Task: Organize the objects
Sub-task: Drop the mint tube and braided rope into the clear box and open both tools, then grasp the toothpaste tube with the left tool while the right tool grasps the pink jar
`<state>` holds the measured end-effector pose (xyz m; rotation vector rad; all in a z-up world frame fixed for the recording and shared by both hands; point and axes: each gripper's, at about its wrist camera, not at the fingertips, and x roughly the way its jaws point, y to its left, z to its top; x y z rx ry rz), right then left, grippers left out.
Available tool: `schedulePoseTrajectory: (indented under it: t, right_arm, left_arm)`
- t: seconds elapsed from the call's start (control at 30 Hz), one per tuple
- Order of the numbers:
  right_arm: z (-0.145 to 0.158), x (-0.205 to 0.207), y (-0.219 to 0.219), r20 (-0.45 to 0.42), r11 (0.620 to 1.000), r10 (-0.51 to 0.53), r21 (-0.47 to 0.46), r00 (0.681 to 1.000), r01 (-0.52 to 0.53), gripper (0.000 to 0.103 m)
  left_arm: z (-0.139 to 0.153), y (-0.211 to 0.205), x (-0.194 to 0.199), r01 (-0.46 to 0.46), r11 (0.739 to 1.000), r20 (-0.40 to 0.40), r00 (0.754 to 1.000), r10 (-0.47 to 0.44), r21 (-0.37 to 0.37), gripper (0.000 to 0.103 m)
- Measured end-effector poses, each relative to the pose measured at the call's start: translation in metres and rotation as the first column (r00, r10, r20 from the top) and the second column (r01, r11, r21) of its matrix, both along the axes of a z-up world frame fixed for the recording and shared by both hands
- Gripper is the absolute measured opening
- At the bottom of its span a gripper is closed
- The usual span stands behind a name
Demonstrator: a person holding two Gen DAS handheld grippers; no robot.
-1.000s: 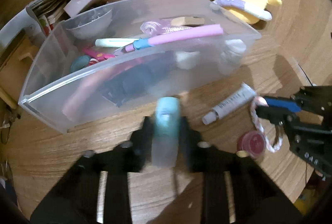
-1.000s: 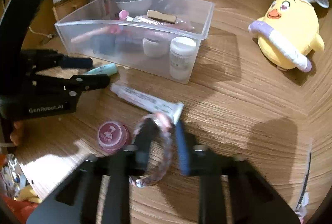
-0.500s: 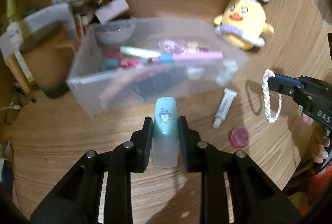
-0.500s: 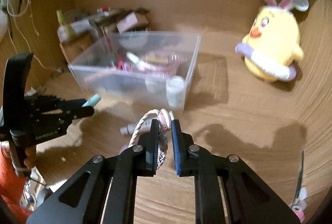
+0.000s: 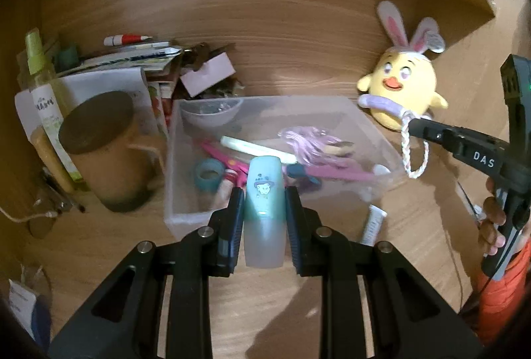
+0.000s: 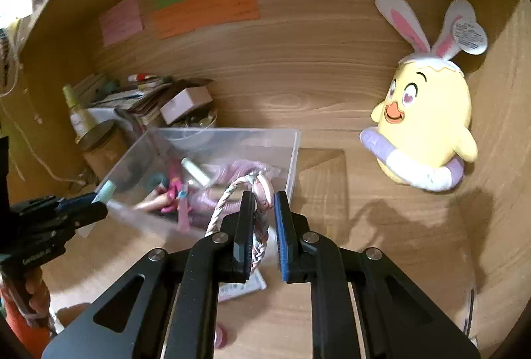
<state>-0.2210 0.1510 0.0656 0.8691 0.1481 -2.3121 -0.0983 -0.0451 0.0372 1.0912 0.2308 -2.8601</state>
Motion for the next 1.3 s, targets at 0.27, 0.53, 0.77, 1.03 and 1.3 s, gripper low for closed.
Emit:
schedulePoseTrajectory:
  t: [0.27,0.53,0.77,1.03,1.3]
  right_arm:
    - [-0.013,-0.024,-0.031,-0.009,0.997,0.006,0.079,1.000,-0.005,0.011]
    - [-0.033,-0.032,-0.045,0.036,0.986,0.044,0.162,0.998,-0.049,0.011]
    - [-0.027,-0.016,-0.031,0.016,0.985,0.074,0.155,0.997,-0.076,0.037]
    - [-0.021,0.022,-0.010,-0.002,0.983,0.122,0.139,0.992,-0.121,0.047]
    - [-0.035,0.066,0.013,0.019,0.979,0.152,0.132,0.988,-0.153,0.069]
  left_arm:
    - [-0.007,-0.019,-0.038,0.004,1.000,0.058,0.998,-0.005,0.019,0.024]
    - [-0.022,-0.024,-0.065,0.029,0.999,0.104,0.994,-0.033,0.036,0.024]
    - [-0.016,-0.012,-0.049,0.043,0.999,0.080,0.996,-0.044,0.014,0.028]
    - [-0.005,0.005,-0.013,0.042,0.999,0.027,0.999,-0.042,-0.024,0.061]
    - [-0.010,0.016,0.016,0.030,0.999,0.031,0.999,-0.028,-0.037,0.082]
